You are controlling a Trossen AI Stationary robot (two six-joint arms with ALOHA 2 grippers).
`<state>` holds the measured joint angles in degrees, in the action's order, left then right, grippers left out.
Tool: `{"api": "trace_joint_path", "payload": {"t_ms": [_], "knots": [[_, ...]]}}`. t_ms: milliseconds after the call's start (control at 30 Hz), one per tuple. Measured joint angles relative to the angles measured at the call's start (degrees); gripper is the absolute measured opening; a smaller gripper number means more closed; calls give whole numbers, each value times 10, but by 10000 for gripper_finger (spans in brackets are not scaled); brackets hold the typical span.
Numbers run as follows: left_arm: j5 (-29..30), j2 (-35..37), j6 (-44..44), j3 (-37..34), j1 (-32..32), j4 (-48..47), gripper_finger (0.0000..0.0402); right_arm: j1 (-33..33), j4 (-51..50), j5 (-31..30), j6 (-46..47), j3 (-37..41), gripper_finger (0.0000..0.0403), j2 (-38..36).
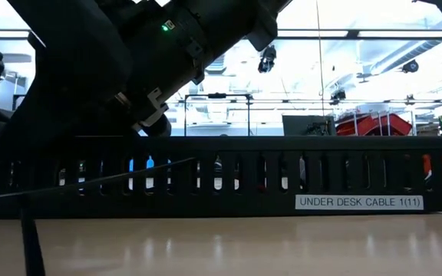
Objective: Ziptie cables
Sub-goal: Insert the black cable duct cover into the black cable duct
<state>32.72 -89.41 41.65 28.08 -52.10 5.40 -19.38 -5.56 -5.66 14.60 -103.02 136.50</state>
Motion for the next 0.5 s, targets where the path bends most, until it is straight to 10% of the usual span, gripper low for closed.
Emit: {"api": "trace_joint_path", "payload": {"t_ms": [500], "knots": [[-4,-31,8,0,0,22,224,4,51,12,-23,3,217,4]]}}
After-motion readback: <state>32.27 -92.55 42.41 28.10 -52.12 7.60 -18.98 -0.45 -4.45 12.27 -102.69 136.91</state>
